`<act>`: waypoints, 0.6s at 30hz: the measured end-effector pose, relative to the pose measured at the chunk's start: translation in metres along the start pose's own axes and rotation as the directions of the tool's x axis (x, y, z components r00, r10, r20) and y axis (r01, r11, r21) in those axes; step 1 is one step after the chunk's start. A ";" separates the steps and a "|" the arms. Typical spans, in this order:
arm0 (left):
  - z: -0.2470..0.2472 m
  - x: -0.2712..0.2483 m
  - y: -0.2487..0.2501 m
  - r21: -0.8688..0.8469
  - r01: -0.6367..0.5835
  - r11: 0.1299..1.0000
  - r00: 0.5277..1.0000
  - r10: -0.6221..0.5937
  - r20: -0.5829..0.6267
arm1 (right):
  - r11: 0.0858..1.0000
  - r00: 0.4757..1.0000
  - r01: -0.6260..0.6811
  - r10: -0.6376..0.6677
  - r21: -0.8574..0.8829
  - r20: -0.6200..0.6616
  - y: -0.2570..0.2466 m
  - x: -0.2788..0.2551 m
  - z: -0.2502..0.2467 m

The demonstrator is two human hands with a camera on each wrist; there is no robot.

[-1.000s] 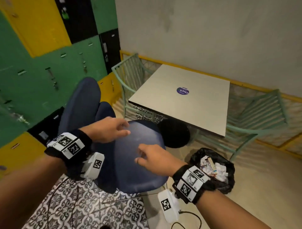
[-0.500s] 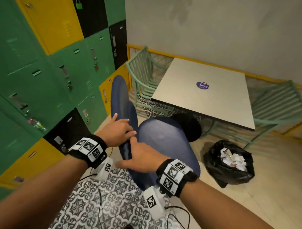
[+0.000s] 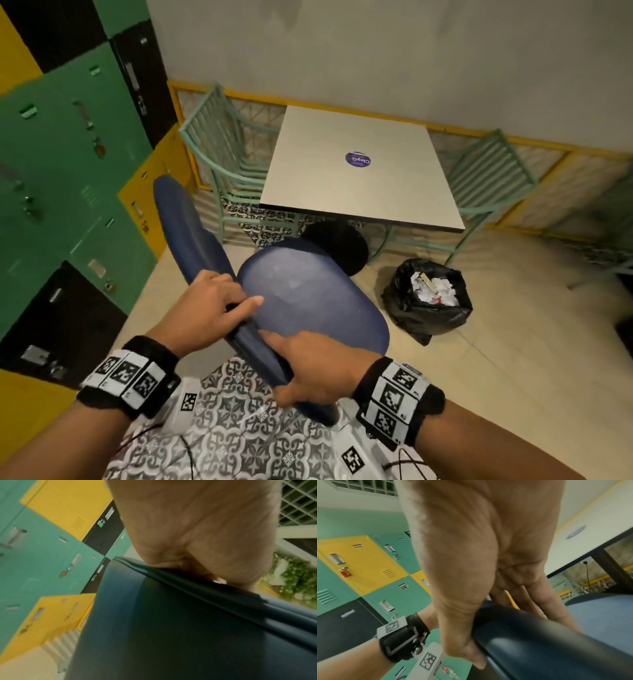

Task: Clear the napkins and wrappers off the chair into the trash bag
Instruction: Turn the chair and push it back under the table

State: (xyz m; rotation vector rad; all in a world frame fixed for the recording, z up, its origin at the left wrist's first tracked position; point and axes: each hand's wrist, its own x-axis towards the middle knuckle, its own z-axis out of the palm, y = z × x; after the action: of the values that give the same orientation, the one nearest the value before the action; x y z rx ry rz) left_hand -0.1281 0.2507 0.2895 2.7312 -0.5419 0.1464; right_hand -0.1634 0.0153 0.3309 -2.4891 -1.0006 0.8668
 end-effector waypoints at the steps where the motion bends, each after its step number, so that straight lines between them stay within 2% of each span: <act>1: -0.007 0.001 -0.010 -0.037 -0.041 0.998 0.999 0.041 0.003 | 1.000 1.000 -0.006 0.006 -0.022 0.009 0.005 -0.005 -0.001; 4: -0.024 0.008 -0.031 0.010 -0.101 0.995 0.988 0.099 0.121 | 0.999 0.999 -0.032 0.032 0.001 0.006 0.023 -0.020 -0.008; 6: -0.024 0.014 -0.027 0.069 -0.130 0.989 0.973 0.114 0.199 | 0.998 0.998 -0.055 0.055 0.014 -0.014 0.034 -0.035 -0.015; 7: -0.020 0.016 -0.020 0.092 -0.134 0.987 0.973 0.114 0.201 | 0.997 0.997 -0.075 0.075 0.012 -0.023 0.040 -0.042 -0.019; 11: 0.002 0.025 0.016 0.075 -0.080 0.994 0.996 0.077 0.052 | 0.977 0.977 -0.189 0.197 0.095 -0.085 0.058 -0.067 -0.020; 14: 0.014 0.026 0.037 0.044 -0.016 0.999 1.000 0.017 -0.015 | 0.952 0.944 -0.281 0.297 0.122 -0.141 0.062 -0.074 -0.013; 18: 0.020 0.019 0.055 0.002 0.021 1.000 0.996 -0.021 -0.084 | 0.947 0.894 -0.303 0.322 0.110 -0.311 0.050 -0.063 0.001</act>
State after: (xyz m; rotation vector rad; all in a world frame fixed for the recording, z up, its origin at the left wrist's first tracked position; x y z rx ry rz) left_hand -0.1311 0.1891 0.2918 2.7180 -0.4895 0.2556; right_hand -0.1741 -0.0651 0.3320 -2.6666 -0.4644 0.5268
